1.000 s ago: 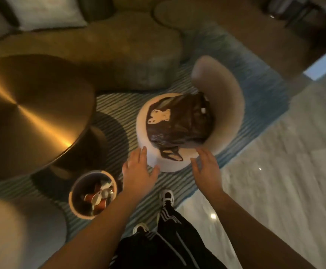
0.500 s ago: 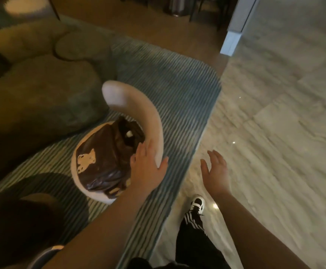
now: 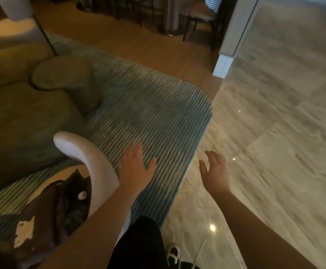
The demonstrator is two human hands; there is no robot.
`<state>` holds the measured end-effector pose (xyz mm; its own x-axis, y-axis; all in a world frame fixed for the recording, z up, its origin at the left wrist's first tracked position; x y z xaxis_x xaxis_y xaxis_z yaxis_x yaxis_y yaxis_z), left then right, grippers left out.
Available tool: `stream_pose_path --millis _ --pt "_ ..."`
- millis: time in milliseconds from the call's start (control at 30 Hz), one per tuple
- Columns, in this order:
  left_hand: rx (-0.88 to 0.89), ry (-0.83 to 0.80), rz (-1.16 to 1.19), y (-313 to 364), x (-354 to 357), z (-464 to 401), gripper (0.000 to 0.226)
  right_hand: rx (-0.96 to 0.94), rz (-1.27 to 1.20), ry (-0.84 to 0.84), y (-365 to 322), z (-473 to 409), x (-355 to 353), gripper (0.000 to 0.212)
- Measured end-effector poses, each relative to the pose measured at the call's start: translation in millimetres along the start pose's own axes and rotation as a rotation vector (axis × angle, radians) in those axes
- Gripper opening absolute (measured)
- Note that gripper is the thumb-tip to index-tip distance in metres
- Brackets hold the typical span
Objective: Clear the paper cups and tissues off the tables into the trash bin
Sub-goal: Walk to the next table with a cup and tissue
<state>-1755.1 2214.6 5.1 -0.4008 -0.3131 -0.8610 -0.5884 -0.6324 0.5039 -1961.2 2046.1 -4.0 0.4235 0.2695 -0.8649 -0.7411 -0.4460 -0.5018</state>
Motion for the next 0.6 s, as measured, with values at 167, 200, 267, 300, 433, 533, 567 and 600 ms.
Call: stream_pose_path --millis 167,200,267,300,433,533,567,600 --pt "-0.043 0.021 0.011 13.8 9.0 -85.4 0.077 -0.067 0.002 -0.049 -12.6 -98.5 12.2 0.048" --pt "-0.05 0.029 0.01 15.0 12.3 -108.7 0.076 -0.074 -0.007 -0.064 -15.7 -123.8 17.7 0.048" --pt "-0.069 0.043 0.008 14.8 17.5 -158.5 0.076 -0.086 -0.027 -0.084 -23.2 -177.5 30.0 0.048" --pt "-0.079 0.046 0.007 12.9 19.5 -186.1 0.076 -0.094 -0.029 -0.09 -28.2 -206.9 36.7 0.048" --pt "-0.132 0.043 0.005 0.9 14.6 -304.9 0.077 -0.126 -0.004 -0.14 -62.4 -331.2 61.6 0.048" --pt "-0.144 0.047 -0.008 -2.5 -4.9 -391.4 0.078 -0.154 0.01 -0.18 -97.8 -421.7 72.8 0.048" --pt "-0.142 0.056 -0.014 -2.5 -14.1 -420.0 0.078 -0.168 0.011 -0.184 -110.5 -450.8 74.7 0.048" --pt "-0.144 0.066 -0.021 -3.4 -23.1 -447.3 0.078 -0.177 0.015 -0.187 -122.7 -478.3 76.8 0.048"
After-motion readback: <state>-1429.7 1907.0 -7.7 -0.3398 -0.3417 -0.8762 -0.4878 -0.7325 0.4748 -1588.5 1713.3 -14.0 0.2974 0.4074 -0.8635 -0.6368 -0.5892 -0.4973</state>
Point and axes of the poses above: each hand's wrist, its own z-axis away from the middle knuckle, its own x-axis out of the palm, y = z × x, the point moved 7 cm from there along -z, towards the middle knuckle, and after that the axes turned 1 degree about z, right-handed, at the moved point
